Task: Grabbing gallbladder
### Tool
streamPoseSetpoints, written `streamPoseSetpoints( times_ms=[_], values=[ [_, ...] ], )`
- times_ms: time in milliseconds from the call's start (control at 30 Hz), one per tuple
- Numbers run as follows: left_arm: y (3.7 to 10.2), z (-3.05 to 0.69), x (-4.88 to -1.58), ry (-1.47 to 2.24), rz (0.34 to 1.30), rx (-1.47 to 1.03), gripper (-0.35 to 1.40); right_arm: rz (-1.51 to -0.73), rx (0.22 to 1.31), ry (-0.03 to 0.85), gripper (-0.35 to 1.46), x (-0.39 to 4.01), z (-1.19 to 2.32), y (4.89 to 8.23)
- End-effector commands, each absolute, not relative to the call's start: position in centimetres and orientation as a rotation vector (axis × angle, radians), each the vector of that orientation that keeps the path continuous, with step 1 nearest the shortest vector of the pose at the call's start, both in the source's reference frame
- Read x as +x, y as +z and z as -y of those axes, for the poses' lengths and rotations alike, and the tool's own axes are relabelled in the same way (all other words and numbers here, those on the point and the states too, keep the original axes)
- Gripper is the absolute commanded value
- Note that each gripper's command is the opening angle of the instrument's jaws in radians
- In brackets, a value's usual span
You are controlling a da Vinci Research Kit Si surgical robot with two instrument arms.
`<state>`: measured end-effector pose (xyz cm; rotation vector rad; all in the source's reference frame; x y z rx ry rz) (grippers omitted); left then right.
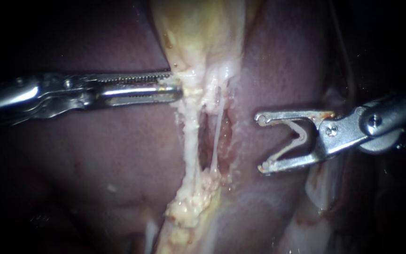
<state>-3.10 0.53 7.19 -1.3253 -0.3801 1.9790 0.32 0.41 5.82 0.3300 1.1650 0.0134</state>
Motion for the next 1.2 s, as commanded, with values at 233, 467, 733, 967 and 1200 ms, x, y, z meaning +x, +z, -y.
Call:
streamPoseSetpoints(
  times_ms=[233,467,733,967,1200],
  values=[
    [7.07,-0.45,-3.03,1.934,0.443,-1.261,-0.35,-1.165,0.330,0.013,0.50,0.32,-0.41,5.82],
    [6.85,-0.58,-2.89,1.942,0.496,-1.253,-0.35,-1.165,0.330,0.013,0.50,0.32,-0.41,5.82],
    [6.47,-1.07,-2.50,1.977,0.521,-1.277,-0.35,-1.165,0.330,0.013,0.50,0.32,-0.41,5.82],
    [6.44,-1.10,-2.47,1.975,0.521,-1.274,-0.35,-1.165,0.330,0.013,0.50,0.32,-0.41,5.82],
    [6.44,-1.08,-2.50,1.975,0.518,-1.274,-0.35,-1.165,0.330,0.013,0.50,0.32,-0.41,5.82]
  ],
)
